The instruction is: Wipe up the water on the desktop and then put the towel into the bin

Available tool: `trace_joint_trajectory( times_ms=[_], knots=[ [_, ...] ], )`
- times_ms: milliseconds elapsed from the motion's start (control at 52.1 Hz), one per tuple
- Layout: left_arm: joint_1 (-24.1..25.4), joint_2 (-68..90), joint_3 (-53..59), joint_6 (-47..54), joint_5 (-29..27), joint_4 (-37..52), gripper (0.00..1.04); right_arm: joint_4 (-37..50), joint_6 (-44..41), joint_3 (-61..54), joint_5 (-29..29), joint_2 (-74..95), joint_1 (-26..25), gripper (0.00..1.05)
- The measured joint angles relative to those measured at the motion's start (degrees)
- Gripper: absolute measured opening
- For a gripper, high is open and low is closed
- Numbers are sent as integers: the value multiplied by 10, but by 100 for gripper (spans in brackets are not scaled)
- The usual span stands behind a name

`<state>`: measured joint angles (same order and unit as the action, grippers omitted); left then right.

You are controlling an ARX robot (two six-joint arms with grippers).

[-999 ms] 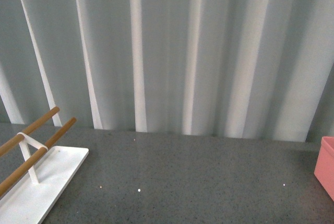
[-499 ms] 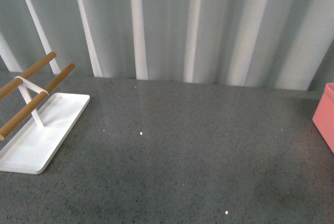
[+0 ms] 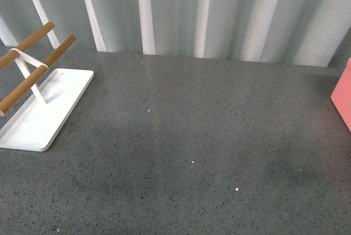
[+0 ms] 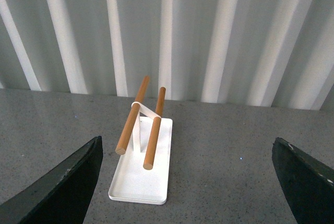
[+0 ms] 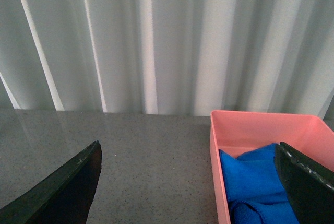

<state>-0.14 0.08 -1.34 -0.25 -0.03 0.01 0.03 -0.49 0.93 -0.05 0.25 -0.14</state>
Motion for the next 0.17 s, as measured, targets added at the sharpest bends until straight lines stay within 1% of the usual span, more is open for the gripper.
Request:
trace_joint_trajectory(
  times_ms=[173],
  knots=[
    [0,0,0,0,0,0,98,0,0,0,0,0,0,98]
  ],
)
